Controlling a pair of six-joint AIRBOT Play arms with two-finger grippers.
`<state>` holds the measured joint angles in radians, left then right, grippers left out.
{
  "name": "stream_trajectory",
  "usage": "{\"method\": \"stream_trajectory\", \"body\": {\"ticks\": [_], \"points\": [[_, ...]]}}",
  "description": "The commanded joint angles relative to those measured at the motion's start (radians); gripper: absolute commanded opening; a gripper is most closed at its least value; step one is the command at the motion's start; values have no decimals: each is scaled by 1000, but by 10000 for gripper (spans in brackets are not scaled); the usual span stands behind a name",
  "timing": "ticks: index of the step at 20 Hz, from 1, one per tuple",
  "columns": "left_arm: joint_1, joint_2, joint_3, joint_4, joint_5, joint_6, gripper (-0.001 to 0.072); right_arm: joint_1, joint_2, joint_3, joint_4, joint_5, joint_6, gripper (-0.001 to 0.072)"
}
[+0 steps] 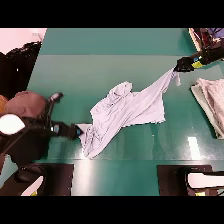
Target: Fold the shirts.
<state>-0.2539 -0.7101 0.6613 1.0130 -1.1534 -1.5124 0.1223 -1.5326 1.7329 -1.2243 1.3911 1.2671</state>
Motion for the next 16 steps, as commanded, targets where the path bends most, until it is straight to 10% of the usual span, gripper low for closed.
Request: {"method": "stream_trajectory", "body": {"ticks": [1,8,16], "points": [[59,-199,172,48,96,93,648,3,-1,0,2,19,0,12],[58,-887,621,-163,25,287,648,3,-1,0,1,81,0,12],[-30,-996,691,-195,133,352,647,3,-1,0,1,76,0,12]]}}
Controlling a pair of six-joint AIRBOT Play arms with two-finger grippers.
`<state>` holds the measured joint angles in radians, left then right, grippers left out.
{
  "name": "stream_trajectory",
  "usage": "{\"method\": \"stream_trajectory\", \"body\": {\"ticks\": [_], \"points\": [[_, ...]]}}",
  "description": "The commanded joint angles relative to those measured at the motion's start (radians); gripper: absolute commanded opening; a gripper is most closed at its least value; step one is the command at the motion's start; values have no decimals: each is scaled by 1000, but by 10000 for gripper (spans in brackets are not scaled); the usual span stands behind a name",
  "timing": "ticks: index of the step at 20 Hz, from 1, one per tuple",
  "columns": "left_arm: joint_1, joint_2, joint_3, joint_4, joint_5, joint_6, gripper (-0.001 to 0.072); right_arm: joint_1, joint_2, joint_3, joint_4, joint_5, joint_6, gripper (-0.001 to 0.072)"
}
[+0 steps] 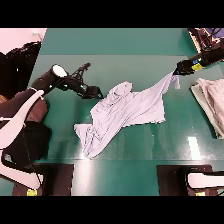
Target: Fold the shirts.
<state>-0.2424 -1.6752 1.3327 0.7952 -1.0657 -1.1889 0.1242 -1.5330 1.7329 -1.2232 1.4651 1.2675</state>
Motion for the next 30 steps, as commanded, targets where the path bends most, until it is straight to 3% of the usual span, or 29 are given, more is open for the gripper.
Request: {"method": "stream_trajectory", "body": {"ticks": [1,5,6,8,9,11,14,18,24,30], "points": [[-60,-31,20,63,58,13,647,1,-1,0,0,2,0,12],[-122,-31,20,89,100,-8,646,1,-1,0,0,4,5,13],[-128,-31,20,89,111,-17,592,1,-1,0,0,6,12,12],[-127,-31,20,93,114,-18,116,1,-1,0,0,13,12,13],[-127,-31,20,95,115,-16,20,1,-1,0,0,15,12,12],[-124,-27,24,97,110,-18,20,1,3,0,0,18,12,12],[-77,20,110,151,40,-87,19,-2,71,1,-4,-25,11,13],[9,248,325,338,35,-90,19,-2,225,118,-64,-94,11,12],[41,589,632,378,40,-86,19,-2,412,336,-62,-135,11,12],[41,822,710,378,63,-87,19,-2,664,205,-63,-213,10,12]]}}
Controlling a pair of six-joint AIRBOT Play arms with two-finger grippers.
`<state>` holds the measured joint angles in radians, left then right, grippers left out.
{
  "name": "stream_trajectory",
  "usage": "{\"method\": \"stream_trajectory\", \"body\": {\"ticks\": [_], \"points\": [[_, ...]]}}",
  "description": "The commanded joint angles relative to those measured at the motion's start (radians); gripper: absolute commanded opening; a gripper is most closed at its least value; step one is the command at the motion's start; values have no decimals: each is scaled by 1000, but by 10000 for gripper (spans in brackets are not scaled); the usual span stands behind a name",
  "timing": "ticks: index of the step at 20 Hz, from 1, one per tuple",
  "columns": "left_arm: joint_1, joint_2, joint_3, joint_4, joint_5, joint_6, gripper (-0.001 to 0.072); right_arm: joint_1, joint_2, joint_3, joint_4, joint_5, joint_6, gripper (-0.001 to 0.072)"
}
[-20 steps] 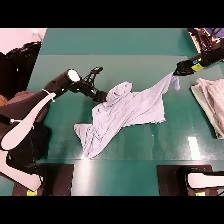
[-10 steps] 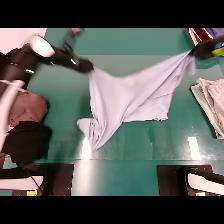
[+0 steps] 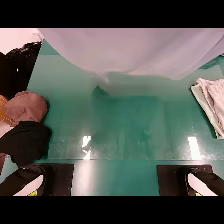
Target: Fold the shirts.
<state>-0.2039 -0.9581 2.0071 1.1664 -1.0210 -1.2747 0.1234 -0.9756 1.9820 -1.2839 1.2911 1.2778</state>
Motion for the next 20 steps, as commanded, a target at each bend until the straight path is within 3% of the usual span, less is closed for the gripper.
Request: {"method": "stream_trajectory", "body": {"ticks": [1,5,9,15,17,20], "points": [[2,132,37,4,18,-4,19,-1,145,-68,-3,-57,0,12],[2,190,40,-86,30,-12,19,-1,255,-132,-3,-114,0,12],[2,175,43,-143,-6,-11,19,-1,240,-147,0,-24,6,12],[2,-18,-92,37,-318,-46,19,0,-43,-148,6,306,39,12],[2,-109,-224,66,-333,-45,20,0,-168,-148,6,354,39,12],[2,-284,-406,87,-214,-35,20,-1,-377,-148,6,357,39,12]]}}
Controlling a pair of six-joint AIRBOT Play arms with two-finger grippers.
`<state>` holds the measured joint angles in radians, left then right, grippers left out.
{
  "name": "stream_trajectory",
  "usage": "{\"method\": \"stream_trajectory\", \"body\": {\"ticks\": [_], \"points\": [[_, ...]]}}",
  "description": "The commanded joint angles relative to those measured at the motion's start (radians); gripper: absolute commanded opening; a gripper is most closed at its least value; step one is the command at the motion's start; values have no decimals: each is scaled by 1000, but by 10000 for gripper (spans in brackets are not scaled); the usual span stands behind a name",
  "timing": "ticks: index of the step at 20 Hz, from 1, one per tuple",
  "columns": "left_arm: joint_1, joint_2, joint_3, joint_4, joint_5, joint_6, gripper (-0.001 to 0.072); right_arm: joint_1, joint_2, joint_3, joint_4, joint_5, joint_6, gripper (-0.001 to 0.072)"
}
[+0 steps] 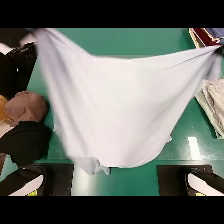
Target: Fold the shirts.
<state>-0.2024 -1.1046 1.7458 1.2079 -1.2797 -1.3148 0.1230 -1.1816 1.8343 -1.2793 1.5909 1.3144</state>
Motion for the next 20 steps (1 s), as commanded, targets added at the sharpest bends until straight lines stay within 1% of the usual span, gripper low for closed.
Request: {"method": "stream_trajectory", "body": {"ticks": [1,3,5,6,9,11,12,15,16,17,18,19,20], "points": [[1,-204,-169,68,105,5,20,0,-241,0,-3,44,2,12],[1,-339,-172,109,227,5,20,0,-380,0,-5,-6,2,13],[8,-437,-172,117,354,5,20,0,-491,0,-4,-87,2,12],[14,-472,-172,123,411,4,20,0,-533,0,-3,-135,2,12],[41,-527,-172,128,521,-8,20,0,-602,1,5,-264,14,12],[73,-544,-172,127,562,-45,20,2,-619,0,6,-354,32,13],[88,-552,-172,121,564,-48,21,3,-624,0,16,-394,34,13],[100,-557,-172,119,561,-47,21,2,-637,1,122,-479,34,17],[100,-557,-172,116,562,-48,26,2,-642,3,157,-502,34,77],[100,-557,-172,110,562,-48,258,2,-646,5,189,-523,34,244],[100,-557,-172,85,559,-48,492,2,-645,4,209,-540,34,356],[100,-557,-172,72,551,-48,562,2,-645,11,216,-539,35,364],[100,-556,-172,72,536,-48,563,2,-645,26,214,-525,37,364]]}}
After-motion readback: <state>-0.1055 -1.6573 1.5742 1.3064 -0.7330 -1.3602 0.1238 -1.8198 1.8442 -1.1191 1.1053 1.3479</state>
